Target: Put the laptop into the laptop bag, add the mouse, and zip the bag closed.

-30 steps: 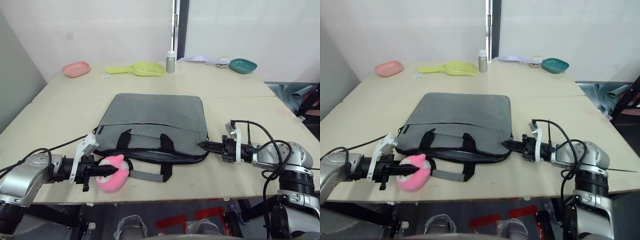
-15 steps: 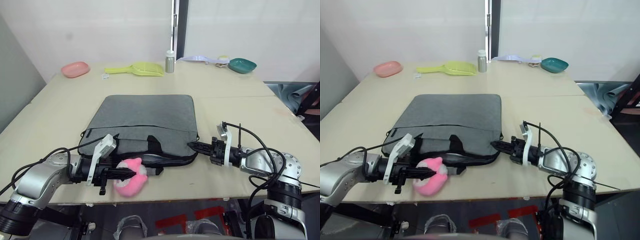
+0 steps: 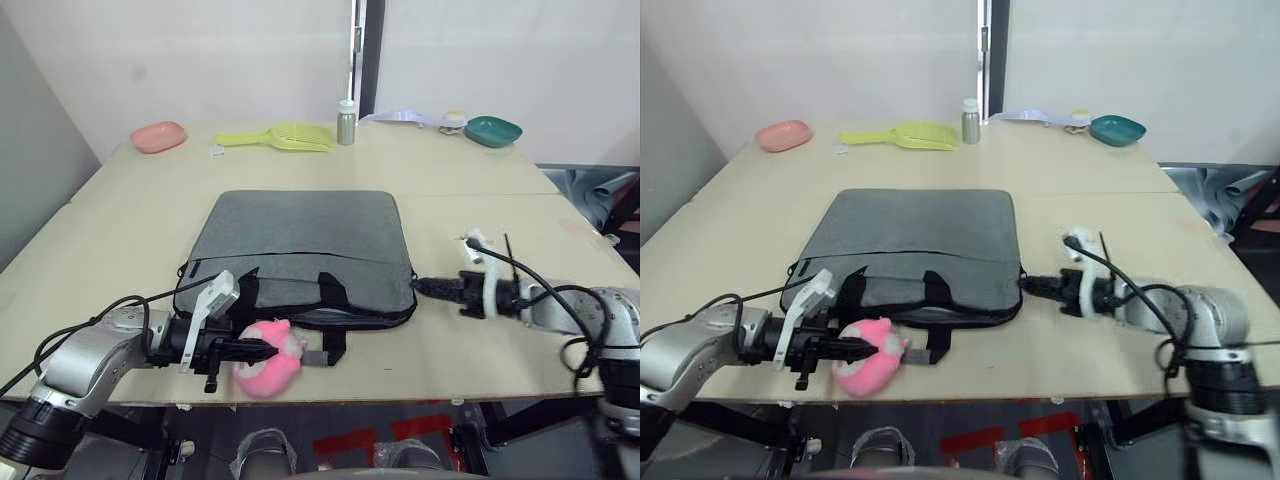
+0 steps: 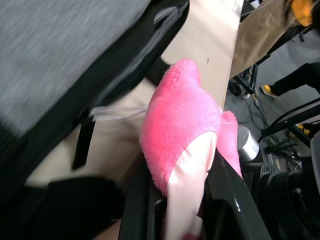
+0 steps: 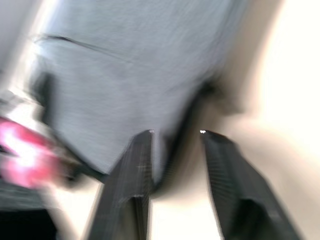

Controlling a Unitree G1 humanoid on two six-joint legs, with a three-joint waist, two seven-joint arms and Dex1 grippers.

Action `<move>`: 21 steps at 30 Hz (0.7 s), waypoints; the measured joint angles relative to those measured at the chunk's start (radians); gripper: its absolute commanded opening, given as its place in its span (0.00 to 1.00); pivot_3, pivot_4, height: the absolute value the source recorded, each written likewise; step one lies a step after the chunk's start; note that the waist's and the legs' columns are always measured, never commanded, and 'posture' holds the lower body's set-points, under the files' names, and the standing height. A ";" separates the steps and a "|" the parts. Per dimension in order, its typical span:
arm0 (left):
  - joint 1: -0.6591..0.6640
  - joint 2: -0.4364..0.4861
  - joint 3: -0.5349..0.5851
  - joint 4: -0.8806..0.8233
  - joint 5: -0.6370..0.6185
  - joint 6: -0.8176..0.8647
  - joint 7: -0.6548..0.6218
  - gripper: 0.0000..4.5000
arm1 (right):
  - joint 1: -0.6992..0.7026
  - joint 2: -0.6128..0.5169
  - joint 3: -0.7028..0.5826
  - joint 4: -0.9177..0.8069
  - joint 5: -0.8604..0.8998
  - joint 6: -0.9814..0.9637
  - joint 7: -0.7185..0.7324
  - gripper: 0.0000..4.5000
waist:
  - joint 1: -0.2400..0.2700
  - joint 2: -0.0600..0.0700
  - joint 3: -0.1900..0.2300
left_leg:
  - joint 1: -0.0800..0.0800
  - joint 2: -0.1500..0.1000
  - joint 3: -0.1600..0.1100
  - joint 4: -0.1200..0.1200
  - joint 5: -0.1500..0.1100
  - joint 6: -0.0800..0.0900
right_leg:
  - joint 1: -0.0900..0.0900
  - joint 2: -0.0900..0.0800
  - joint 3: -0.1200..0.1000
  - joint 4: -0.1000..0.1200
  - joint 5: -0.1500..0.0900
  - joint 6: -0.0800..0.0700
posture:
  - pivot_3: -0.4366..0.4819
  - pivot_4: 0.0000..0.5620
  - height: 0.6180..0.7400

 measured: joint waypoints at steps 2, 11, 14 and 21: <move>0.001 0.000 0.000 0.000 0.001 -0.007 0.000 0.00 | -0.003 -0.058 0.075 -0.019 -0.119 -0.170 0.117 0.76 | -0.007 -0.001 0.000 | 0.001 0.001 0.000 0.000 -0.002 0.004 | 0.000 0.001 0.000 0.001 0.000 0.000 | 0.48 0.27 1.00; 0.011 0.014 0.009 0.006 0.002 -0.022 -0.001 0.00 | -0.244 0.181 0.274 0.049 -0.307 -0.549 0.353 0.99 | -0.043 -0.002 0.000 | 0.001 0.001 0.000 0.006 -0.002 0.005 | -0.001 0.001 0.001 0.009 0.000 -0.003 | 0.48 0.27 1.00; 0.017 0.017 0.013 0.008 0.001 -0.023 -0.002 0.00 | -0.295 0.315 0.353 0.122 -0.349 -0.586 0.369 0.73 | -0.043 -0.002 0.000 | 0.000 0.001 0.000 0.007 -0.002 0.006 | -0.001 0.000 0.001 0.009 0.000 -0.003 | 0.48 0.27 1.00; 0.011 0.019 0.008 -0.005 0.003 -0.025 -0.009 0.00 | -0.429 0.585 0.516 0.466 -0.563 -0.791 0.352 0.20 | -0.043 -0.002 0.000 | -0.003 0.000 -0.003 0.008 -0.002 0.006 | -0.001 0.000 -0.002 0.009 0.000 -0.005 | 0.48 0.27 1.00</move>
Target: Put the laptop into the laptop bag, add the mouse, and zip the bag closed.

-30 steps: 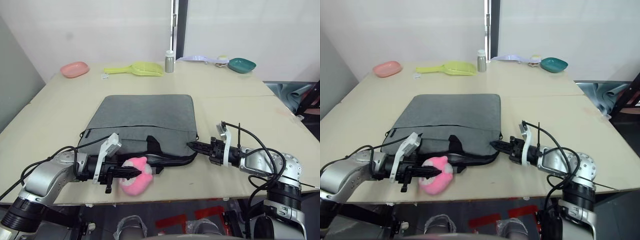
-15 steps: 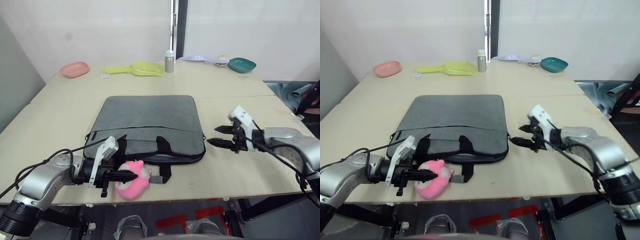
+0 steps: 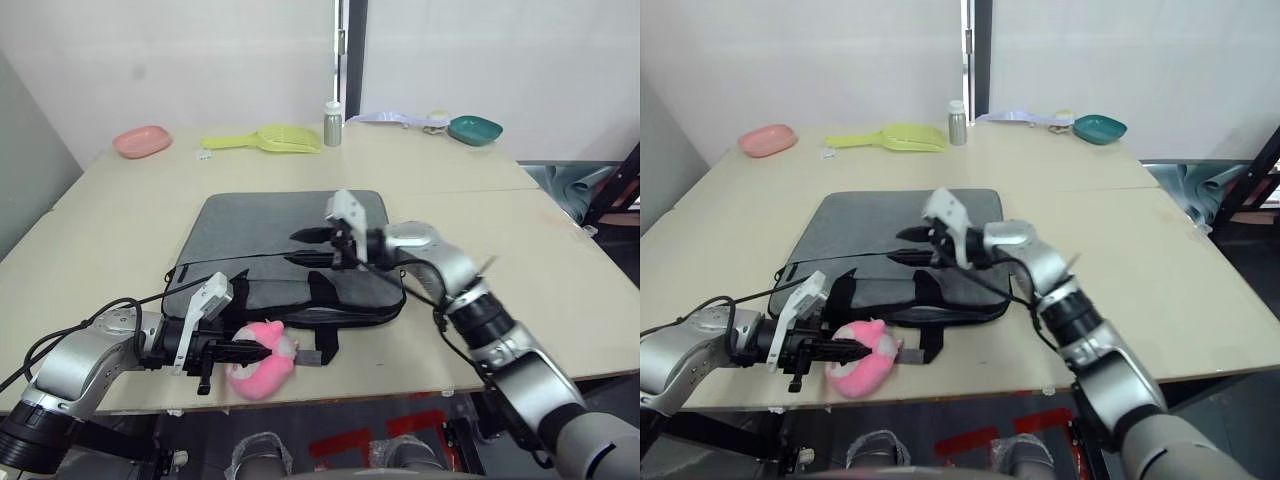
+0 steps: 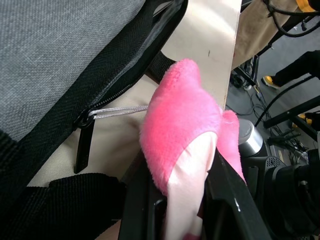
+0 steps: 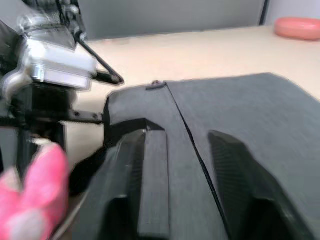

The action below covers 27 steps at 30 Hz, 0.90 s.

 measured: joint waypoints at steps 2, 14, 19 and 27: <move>0.000 0.001 -0.002 -0.019 -0.002 0.008 0.001 0.00 | -0.002 0.015 0.047 0.101 -0.071 -0.053 0.006 0.05 | 0.002 0.000 0.000 | -0.002 0.000 -0.001 0.000 0.000 0.000 | 0.000 0.000 -0.002 -0.001 0.000 0.000 | 0.48 0.27 1.00; -0.077 -0.138 -0.064 -0.054 -0.011 0.082 0.084 0.00 | -0.030 0.110 0.036 0.272 -0.190 -0.169 0.007 0.01 | -0.016 0.000 0.000 | 0.005 0.000 -0.002 0.005 0.000 0.000 | 0.004 0.000 0.000 0.006 0.000 -0.002 | 0.48 0.27 1.00; -0.113 -0.204 -0.104 -0.054 -0.012 0.117 0.123 0.00 | -0.030 0.130 0.019 0.291 -0.202 -0.170 0.009 0.01 | -0.021 0.000 0.000 | 0.005 0.000 -0.002 0.006 0.000 0.000 | 0.003 0.000 0.000 0.007 0.000 -0.002 | 0.48 0.27 1.00; -0.088 -0.248 -0.083 -0.041 -0.043 0.133 0.166 0.70 | -0.030 0.140 -0.002 0.307 -0.209 -0.177 0.011 0.00 | -0.021 0.000 0.000 | 0.005 0.000 -0.003 0.006 0.000 0.000 | 0.003 0.000 0.000 0.008 0.000 -0.002 | 0.48 0.27 1.00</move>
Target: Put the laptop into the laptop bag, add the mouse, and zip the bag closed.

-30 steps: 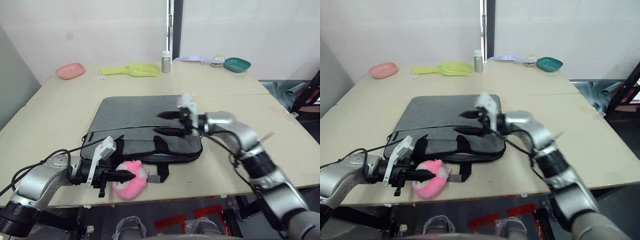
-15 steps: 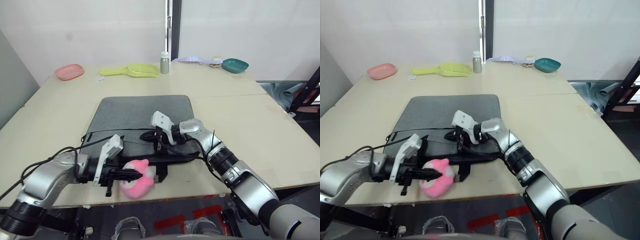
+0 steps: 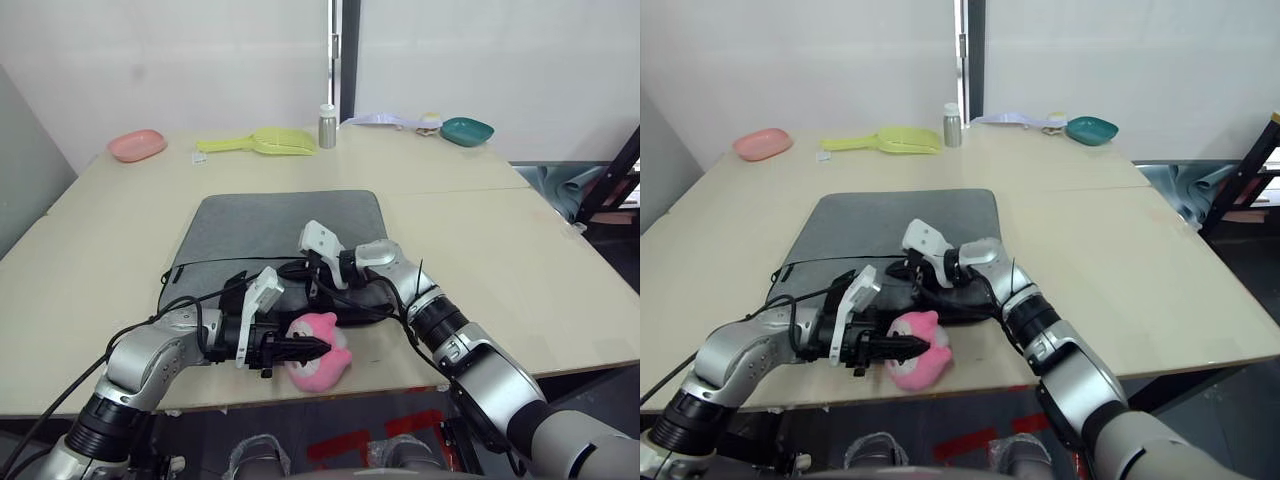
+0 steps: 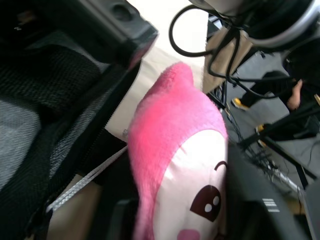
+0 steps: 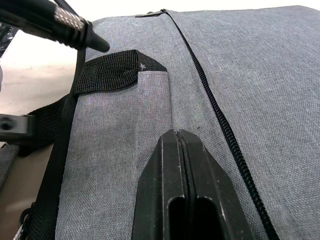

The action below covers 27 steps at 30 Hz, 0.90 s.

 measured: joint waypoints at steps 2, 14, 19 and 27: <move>0.029 0.031 0.031 -0.004 -0.026 0.021 0.000 0.86 | 0.000 0.001 -0.004 0.001 0.000 0.000 0.002 0.00 | 0.000 0.000 0.000 | 0.000 0.000 0.000 0.000 0.000 0.000 | 0.000 0.000 0.000 0.000 0.000 0.000 | 0.48 0.27 1.00; 0.257 0.291 0.360 -0.093 -0.134 0.034 -0.078 0.99 | 0.012 0.035 -0.107 -0.092 0.074 0.127 -0.041 0.00 | 0.005 0.001 0.007 | -0.004 0.000 -0.002 -0.001 0.000 0.000 | -0.004 0.001 -0.001 0.000 0.000 0.000 | 0.48 0.27 1.00; 0.128 0.359 0.434 -0.063 -0.148 -0.009 -0.109 0.82 | 0.000 0.076 -0.295 -0.385 0.330 0.413 -0.117 0.17 | 0.010 0.002 0.013 | -0.007 0.000 -0.003 -0.004 0.000 0.000 | -0.004 0.001 -0.002 -0.006 0.000 0.000 | 0.48 0.27 1.00; -0.243 0.229 0.174 0.209 0.068 -0.272 -0.138 0.19 | 0.073 -0.233 -0.264 -0.743 0.459 0.586 0.005 0.79 | 0.043 0.002 0.013 | -0.007 -0.001 -0.003 -0.011 0.004 -0.007 | -0.003 0.001 -0.004 -0.013 0.002 0.003 | 0.48 0.27 1.00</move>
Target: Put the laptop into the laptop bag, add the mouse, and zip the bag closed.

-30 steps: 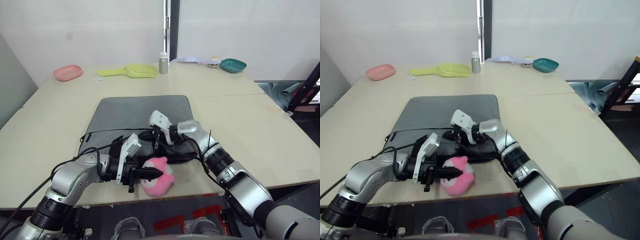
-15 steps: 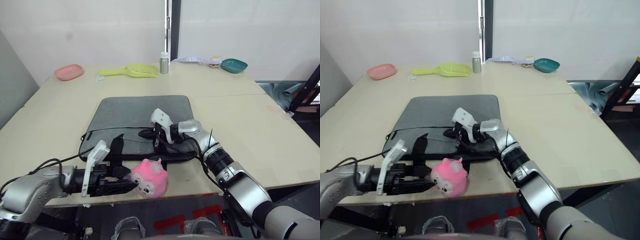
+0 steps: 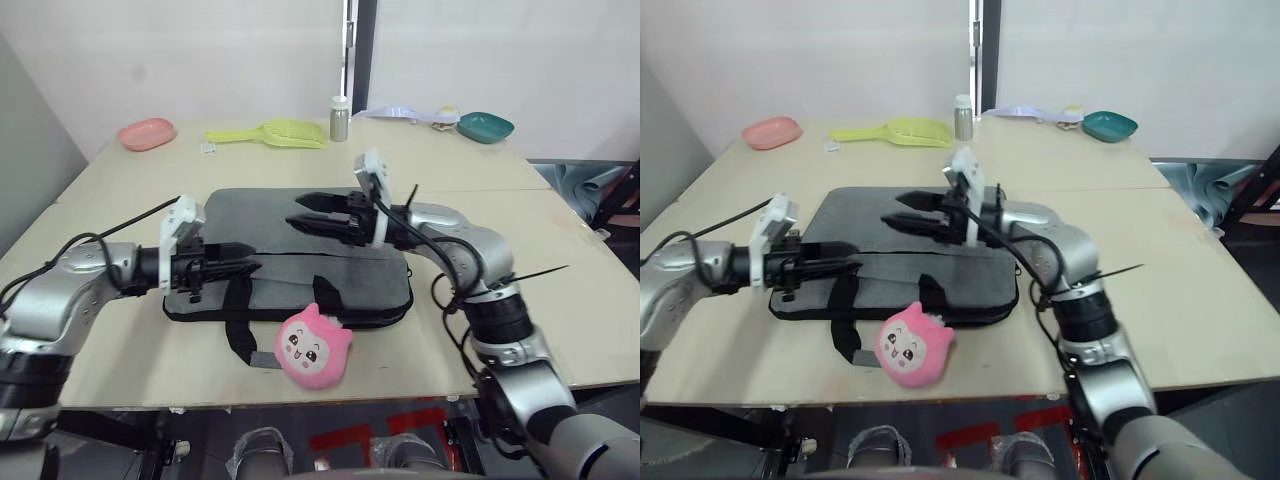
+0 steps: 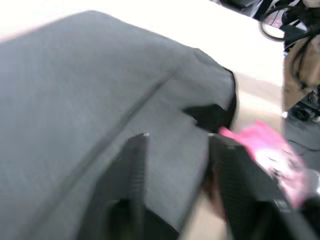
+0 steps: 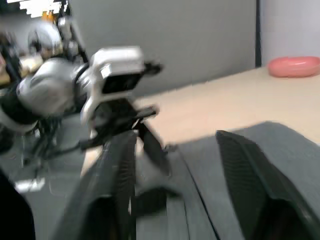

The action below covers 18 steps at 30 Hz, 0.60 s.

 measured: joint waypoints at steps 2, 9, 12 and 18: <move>-0.061 -0.041 -0.050 0.065 0.049 -0.058 -0.008 0.02 | 0.039 -0.083 0.045 -0.035 -0.019 -0.039 0.082 0.96 | 0.002 -0.001 0.000 | 0.000 0.000 0.000 0.000 0.000 0.000 | 0.000 0.000 0.001 0.001 0.001 0.002 | 0.48 0.27 1.00; -0.232 -0.222 -0.233 0.374 0.237 -0.343 -0.098 0.00 | 0.105 -0.217 0.225 -0.062 -0.143 -0.369 0.345 0.99 | -0.008 -0.002 0.001 | 0.001 0.000 0.002 0.006 -0.003 0.006 | -0.001 0.000 0.004 0.008 0.000 -0.001 | 0.48 0.27 1.00; -0.255 -0.261 -0.273 0.521 0.306 -0.453 -0.128 0.00 | 0.103 -0.165 0.311 -0.020 -0.223 -0.502 0.378 0.99 | -0.011 -0.002 0.001 | 0.001 0.000 0.001 0.010 -0.003 0.007 | -0.001 0.000 0.004 0.011 0.000 -0.002 | 0.48 0.27 1.00; -0.318 -0.281 -0.302 0.680 0.402 -0.625 -0.134 0.00 | 0.054 -0.097 0.399 0.147 -0.335 -0.681 0.416 0.99 | -0.007 -0.002 0.000 | 0.004 0.000 -0.001 0.020 -0.003 0.008 | 0.003 -0.002 0.004 0.018 0.001 -0.003 | 0.48 0.27 1.00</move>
